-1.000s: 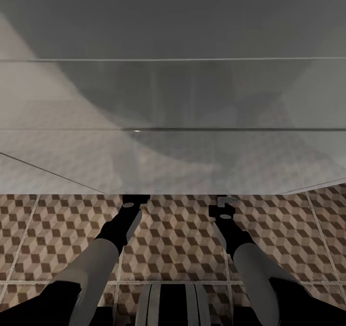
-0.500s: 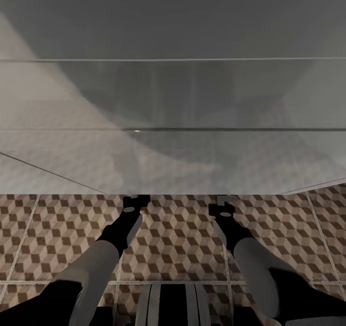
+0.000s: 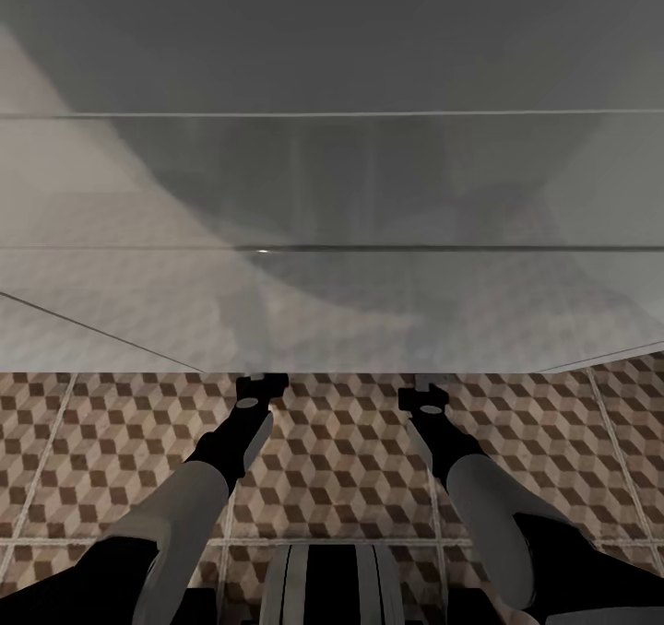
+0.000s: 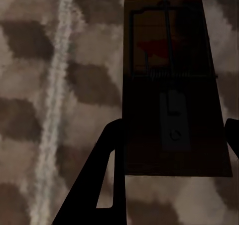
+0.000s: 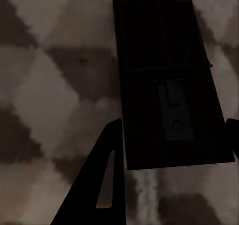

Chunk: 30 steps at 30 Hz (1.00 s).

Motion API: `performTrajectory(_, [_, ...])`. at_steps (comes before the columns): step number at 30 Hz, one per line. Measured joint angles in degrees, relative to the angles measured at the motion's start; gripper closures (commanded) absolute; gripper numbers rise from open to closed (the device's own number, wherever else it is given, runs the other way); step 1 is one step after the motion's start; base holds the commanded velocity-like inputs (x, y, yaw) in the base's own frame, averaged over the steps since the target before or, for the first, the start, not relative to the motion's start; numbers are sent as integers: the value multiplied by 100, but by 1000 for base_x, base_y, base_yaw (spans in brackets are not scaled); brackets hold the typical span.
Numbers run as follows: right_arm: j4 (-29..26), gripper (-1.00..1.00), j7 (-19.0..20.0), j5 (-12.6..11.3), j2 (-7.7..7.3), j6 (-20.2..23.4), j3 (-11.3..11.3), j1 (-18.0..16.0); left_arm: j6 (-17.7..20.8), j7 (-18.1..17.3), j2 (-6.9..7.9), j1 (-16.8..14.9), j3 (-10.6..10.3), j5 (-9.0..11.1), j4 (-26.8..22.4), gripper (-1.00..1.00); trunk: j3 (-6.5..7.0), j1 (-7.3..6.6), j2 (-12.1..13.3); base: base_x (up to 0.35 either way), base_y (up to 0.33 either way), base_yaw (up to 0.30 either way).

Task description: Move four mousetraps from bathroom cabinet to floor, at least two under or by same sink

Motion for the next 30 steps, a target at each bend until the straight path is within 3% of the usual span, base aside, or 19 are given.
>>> performTrajectory(30, [-713,100,15,5,50,67,31,-8,-351,-15,48,16,12,31,26,100,0,0,0,0,0,0])
